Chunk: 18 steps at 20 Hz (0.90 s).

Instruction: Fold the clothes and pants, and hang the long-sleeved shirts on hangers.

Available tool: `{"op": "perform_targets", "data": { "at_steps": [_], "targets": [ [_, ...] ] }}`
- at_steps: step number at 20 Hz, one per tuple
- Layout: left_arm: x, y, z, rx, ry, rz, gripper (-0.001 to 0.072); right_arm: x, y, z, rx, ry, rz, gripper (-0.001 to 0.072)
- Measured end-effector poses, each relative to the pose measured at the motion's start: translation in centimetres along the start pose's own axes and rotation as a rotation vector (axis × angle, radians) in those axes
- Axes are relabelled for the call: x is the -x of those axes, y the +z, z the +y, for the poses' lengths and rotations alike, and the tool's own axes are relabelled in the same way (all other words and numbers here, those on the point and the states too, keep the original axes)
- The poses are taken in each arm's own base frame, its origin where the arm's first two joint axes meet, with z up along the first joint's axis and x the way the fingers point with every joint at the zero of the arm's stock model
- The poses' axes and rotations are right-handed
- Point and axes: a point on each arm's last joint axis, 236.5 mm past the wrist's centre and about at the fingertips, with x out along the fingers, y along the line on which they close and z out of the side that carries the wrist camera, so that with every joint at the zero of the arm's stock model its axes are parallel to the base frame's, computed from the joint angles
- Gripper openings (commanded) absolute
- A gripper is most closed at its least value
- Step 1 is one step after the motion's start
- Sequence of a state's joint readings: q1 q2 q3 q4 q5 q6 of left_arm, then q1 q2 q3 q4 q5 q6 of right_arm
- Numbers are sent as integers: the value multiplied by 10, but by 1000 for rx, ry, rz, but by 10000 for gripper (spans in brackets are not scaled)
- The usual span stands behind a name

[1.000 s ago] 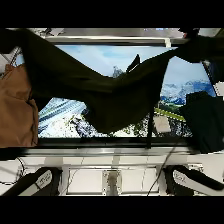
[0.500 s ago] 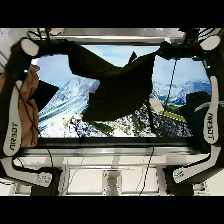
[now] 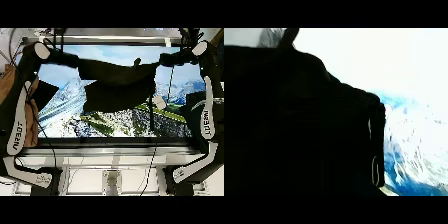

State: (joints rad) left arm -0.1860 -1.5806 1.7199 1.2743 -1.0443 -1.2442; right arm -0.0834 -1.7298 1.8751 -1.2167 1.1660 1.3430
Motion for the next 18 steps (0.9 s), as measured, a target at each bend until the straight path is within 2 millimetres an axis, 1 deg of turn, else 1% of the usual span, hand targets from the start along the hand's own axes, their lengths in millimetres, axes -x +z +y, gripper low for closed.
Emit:
{"op": "perform_targets", "data": {
  "at_steps": [3,7,9,11,14,15,16,17,18],
  "targets": [
    [-2,-45,-17,-26,-7,136,5,-12,-42,-10,38,-12,146,6],
    [0,-104,-42,-33,-31,273,6,-29,-93,-27,20,-19,285,7],
    [-5,-133,-51,-31,-43,340,6,-40,-109,-34,6,-24,309,7],
    [-12,-157,-60,-37,-56,394,6,-52,-118,-40,-5,-32,316,7],
    [-23,-184,-69,-35,-70,457,15,-69,-127,-46,-20,-37,317,10],
    [-25,-190,-71,-22,-69,473,89,-73,-129,-48,-25,-37,317,72],
    [-27,-195,-72,-15,-69,486,474,-76,-130,-49,-28,-37,320,278],
    [-27,-198,-73,-4,-68,500,716,-76,-129,-49,-29,-36,319,544],
    [-25,-201,-74,4,-69,510,708,-75,-126,-50,-30,-35,314,668]
  ]
}}
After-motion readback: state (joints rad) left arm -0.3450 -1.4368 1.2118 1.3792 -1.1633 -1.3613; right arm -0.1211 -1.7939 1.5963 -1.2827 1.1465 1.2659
